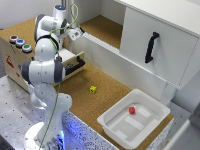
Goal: Place the purple object on top of the drawer
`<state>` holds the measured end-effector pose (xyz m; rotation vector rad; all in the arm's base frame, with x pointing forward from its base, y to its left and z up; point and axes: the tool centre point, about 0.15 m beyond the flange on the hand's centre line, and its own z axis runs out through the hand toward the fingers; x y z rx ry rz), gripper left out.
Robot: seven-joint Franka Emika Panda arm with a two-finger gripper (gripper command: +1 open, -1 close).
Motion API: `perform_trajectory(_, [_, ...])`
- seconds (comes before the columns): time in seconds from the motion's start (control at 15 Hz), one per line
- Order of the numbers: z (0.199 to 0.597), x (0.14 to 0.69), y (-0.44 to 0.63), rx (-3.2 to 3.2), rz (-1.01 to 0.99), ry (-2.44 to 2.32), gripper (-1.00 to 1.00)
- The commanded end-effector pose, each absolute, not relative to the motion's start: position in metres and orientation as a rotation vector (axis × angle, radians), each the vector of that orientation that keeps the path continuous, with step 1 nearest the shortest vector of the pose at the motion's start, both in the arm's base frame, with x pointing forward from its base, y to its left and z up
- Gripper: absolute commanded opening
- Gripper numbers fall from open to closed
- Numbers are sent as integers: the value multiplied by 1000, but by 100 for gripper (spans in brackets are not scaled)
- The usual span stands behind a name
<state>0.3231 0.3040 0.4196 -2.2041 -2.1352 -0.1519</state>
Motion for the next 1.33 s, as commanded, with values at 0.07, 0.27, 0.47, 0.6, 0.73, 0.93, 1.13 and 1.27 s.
perform_trajectory(0.07, [383, 339, 299, -2380, -163, -2068, 100])
perform_trajectory(0.27, [362, 343, 298, -2362, -149, -2048, 100])
perform_trajectory(0.47, [345, 337, 299, -2331, -73, -2055, 100])
perform_trajectory(0.6, [335, 332, 302, -2300, -42, -2059, 100])
perform_trajectory(0.73, [329, 331, 306, -2284, -41, -2053, 100])
perform_trajectory(0.93, [321, 334, 311, -2260, -57, -2059, -100])
perform_trajectory(1.13, [316, 339, 313, -2238, -70, -2052, -100])
perform_trajectory(1.27, [313, 339, 314, -2231, -71, -2079, -100])
